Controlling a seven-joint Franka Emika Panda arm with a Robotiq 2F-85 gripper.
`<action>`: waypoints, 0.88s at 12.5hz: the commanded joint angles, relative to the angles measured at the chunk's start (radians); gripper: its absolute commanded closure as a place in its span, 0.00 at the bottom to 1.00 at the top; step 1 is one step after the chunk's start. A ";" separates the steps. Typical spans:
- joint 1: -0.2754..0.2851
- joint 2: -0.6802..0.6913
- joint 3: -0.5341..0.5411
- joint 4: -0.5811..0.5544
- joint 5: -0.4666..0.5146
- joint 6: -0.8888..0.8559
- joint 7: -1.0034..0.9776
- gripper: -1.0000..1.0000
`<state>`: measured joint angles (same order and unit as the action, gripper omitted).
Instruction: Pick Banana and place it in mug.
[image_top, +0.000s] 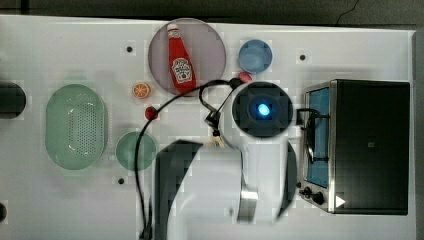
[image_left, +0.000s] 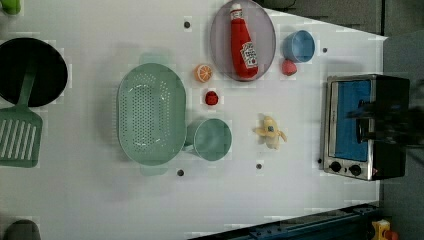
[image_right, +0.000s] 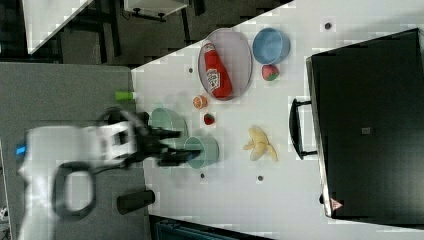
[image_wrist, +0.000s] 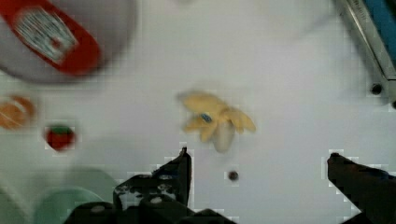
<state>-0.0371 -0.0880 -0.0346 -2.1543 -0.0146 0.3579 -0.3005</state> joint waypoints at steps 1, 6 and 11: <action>0.016 0.064 0.011 -0.072 0.006 0.074 -0.298 0.00; 0.013 0.190 0.009 -0.191 0.006 0.370 -0.570 0.00; 0.013 0.338 0.006 -0.244 0.006 0.594 -0.804 0.00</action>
<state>-0.0188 0.2178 -0.0191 -2.3906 -0.0258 0.9419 -0.9595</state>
